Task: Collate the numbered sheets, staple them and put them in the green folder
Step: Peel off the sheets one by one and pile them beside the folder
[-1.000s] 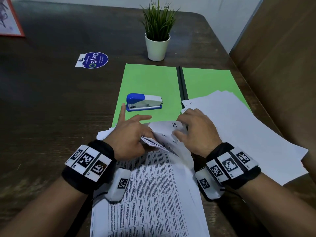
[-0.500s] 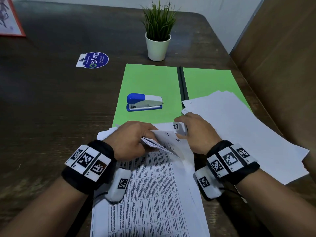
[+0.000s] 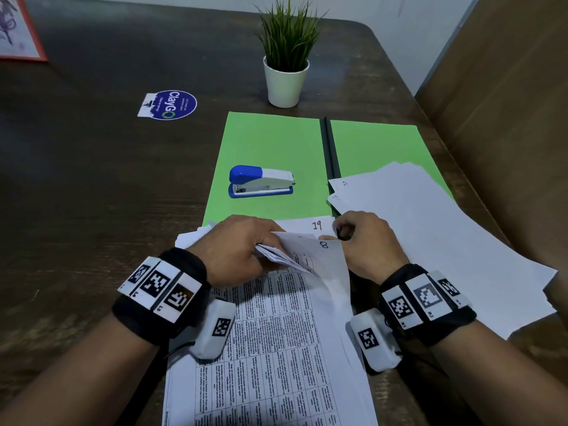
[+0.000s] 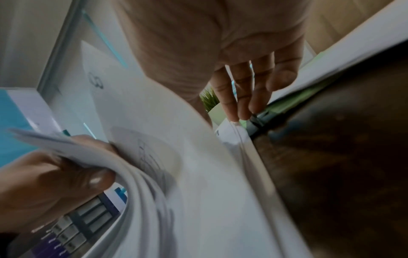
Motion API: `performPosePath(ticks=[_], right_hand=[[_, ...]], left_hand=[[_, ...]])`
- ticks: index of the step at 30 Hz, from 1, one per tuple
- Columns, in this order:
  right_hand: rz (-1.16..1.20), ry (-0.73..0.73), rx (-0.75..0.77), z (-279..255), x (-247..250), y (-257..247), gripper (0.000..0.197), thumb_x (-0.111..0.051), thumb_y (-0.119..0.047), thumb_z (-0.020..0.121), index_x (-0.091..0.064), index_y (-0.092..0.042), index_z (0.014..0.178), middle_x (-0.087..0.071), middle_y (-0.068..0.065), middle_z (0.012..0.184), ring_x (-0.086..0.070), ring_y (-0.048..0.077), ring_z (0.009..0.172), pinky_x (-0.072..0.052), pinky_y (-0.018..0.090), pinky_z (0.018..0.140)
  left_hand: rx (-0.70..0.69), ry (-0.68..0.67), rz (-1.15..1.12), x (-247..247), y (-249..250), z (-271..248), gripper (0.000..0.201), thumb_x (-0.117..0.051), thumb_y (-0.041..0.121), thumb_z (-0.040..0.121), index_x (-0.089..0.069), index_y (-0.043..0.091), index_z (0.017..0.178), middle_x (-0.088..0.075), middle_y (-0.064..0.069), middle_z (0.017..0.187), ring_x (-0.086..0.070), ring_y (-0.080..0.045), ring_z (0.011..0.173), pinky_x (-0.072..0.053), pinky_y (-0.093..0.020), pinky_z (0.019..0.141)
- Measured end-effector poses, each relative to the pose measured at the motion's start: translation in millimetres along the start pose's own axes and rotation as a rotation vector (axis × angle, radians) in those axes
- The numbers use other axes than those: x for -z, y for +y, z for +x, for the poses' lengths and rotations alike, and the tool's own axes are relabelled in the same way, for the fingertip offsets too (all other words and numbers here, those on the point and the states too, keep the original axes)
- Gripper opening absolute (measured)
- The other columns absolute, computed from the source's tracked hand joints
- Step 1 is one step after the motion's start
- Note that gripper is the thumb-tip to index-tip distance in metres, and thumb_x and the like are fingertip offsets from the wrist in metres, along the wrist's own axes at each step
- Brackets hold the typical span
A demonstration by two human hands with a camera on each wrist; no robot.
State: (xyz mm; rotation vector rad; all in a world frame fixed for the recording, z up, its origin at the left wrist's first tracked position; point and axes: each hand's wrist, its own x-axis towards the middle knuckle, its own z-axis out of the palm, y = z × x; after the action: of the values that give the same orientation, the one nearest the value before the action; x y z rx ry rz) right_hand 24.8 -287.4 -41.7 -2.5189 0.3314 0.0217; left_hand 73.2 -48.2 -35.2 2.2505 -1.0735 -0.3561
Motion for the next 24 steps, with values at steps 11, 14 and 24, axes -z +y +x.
performPosePath(ticks=[11, 14, 24], right_hand=[[0.061, 0.042, 0.056, 1, -3, 2, 0.028, -0.08, -0.037, 0.077, -0.069, -0.013, 0.083, -0.065, -0.001, 0.076, -0.061, 0.022, 0.077, -0.053, 0.037, 0.073], [0.097, 0.051, 0.069, 0, -4, 1, 0.013, -0.079, -0.031, 0.079, -0.069, -0.025, 0.085, -0.062, -0.013, 0.077, -0.059, 0.011, 0.075, -0.049, 0.03, 0.074], [0.209, -0.03, 0.321, -30, -3, -8, 0.02, -0.075, -0.026, 0.077, -0.068, -0.03, 0.059, -0.064, -0.015, 0.058, -0.06, 0.005, 0.057, -0.049, 0.025, 0.058]], left_hand=[[-0.023, 0.005, 0.01, 0, -2, 0, 0.012, -0.074, 0.033, 0.084, -0.079, 0.035, 0.096, -0.07, 0.02, 0.105, -0.067, -0.003, 0.092, -0.055, -0.035, 0.074], [-0.03, 0.006, 0.028, 0, -2, 0, 0.011, -0.073, 0.034, 0.085, -0.079, 0.035, 0.094, -0.07, 0.02, 0.106, -0.066, -0.003, 0.092, -0.054, -0.035, 0.075], [-0.02, 0.017, 0.112, 2, 0, -1, 0.013, -0.075, 0.041, 0.084, -0.079, 0.038, 0.095, -0.055, 0.016, 0.143, -0.054, -0.006, 0.126, -0.048, -0.035, 0.101]])
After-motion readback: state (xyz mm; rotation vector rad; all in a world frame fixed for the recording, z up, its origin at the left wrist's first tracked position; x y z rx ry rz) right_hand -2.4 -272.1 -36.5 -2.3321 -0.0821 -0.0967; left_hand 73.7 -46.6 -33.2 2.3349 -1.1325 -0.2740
